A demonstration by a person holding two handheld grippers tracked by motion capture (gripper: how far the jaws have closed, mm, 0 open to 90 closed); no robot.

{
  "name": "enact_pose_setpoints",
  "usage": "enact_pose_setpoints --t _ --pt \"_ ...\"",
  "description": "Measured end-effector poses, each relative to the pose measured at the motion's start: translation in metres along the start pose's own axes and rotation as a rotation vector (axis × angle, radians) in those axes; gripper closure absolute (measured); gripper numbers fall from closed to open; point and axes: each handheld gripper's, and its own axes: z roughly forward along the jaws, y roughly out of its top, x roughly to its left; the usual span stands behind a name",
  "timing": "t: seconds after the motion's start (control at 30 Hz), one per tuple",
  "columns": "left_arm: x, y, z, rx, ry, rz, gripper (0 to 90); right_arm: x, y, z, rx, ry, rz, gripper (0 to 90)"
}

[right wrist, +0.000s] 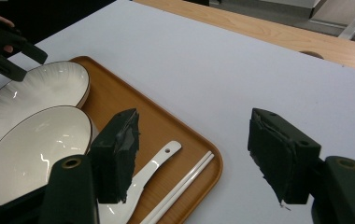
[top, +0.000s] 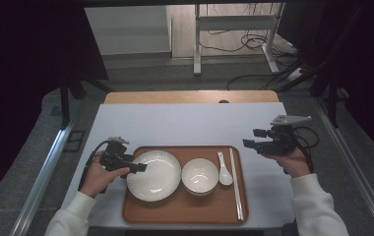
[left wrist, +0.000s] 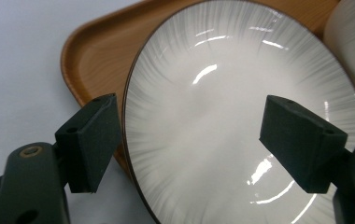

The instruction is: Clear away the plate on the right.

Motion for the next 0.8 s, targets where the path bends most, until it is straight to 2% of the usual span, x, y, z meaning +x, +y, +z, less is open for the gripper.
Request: enact_pose_setpoints --t 0.13,0.3,0.43,0.5,0.57,0.67,0.8 --pt "0.001 0.0 -0.008 -0.034 0.033 -0.001 20.3 0.0 0.0 0.0 0.0 -0.003 0.001 34.0" --pt "-0.001 0.001 -0.02 -0.111 0.073 0.008 20.6 -0.001 0.0 0.0 0.0 -0.004 0.001 34.0" --pt "-0.006 0.004 -0.028 -0.17 0.102 0.046 20.2 0.0 -0.001 0.0 0.004 -0.006 0.0 33.9" --pt "-0.009 0.005 -0.034 -0.199 0.12 0.079 20.1 0.0 -0.001 0.0 0.004 -0.008 -0.002 33.8" --pt "-0.011 0.007 -0.039 -0.228 0.124 0.094 20.5 0.0 -0.001 0.0 0.001 -0.016 -0.003 33.8" --pt "-0.012 0.009 -0.046 -0.261 0.129 0.109 21.1 -0.001 -0.002 -0.001 -0.001 -0.017 -0.003 33.8" --pt "-0.014 0.008 -0.053 -0.278 0.145 0.12 21.5 -0.001 -0.005 -0.001 0.002 -0.02 -0.001 33.8"
